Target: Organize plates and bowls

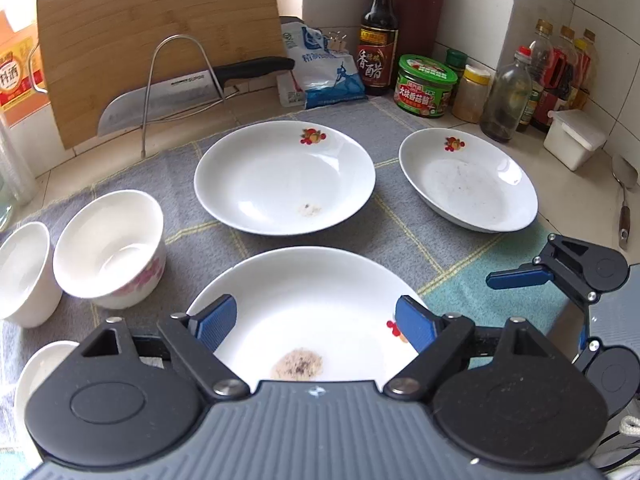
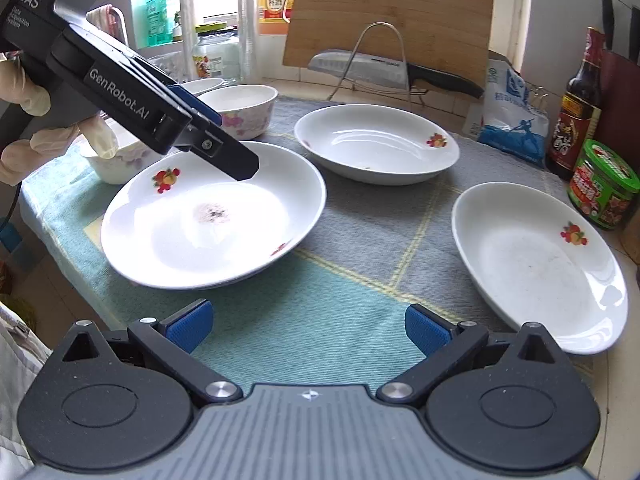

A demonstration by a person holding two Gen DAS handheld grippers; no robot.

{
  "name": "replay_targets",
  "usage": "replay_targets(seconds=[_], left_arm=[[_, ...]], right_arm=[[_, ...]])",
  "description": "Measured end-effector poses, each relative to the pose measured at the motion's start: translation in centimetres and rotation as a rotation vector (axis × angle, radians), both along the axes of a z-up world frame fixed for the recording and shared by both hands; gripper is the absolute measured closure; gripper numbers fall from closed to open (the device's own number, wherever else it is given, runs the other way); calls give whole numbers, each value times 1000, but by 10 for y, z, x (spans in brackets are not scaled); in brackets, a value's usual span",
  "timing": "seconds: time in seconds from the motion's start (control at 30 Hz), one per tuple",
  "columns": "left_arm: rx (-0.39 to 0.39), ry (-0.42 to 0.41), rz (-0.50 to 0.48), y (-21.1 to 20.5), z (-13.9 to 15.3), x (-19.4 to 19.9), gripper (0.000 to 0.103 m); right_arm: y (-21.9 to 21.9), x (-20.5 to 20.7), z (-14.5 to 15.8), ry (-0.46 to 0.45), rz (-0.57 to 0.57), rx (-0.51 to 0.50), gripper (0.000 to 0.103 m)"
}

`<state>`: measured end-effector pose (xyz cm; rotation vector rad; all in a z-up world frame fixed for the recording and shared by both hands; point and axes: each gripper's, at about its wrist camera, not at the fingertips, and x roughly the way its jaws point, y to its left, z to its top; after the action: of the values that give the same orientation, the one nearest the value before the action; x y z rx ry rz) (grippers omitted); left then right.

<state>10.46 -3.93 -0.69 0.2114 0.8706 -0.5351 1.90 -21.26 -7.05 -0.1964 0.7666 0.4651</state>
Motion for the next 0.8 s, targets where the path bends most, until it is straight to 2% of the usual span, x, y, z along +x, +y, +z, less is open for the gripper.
replay_targets(seconds=[0.23,0.43,0.63,0.8], left_arm=[[27,1,24,26,-5,-7,17],[59,5,17,39,-7,5,17],[102,26,-18,42,-14,23,17],[124,80,-67,39,-25,41,17]], right_arm=[[32,-10,-8,-2,56,-27,0],[50,-10,-18,-7,98,-46,0],[58,-2,-23,-25,105,-7,0],[58,-3,-27,-68,121,18,0]])
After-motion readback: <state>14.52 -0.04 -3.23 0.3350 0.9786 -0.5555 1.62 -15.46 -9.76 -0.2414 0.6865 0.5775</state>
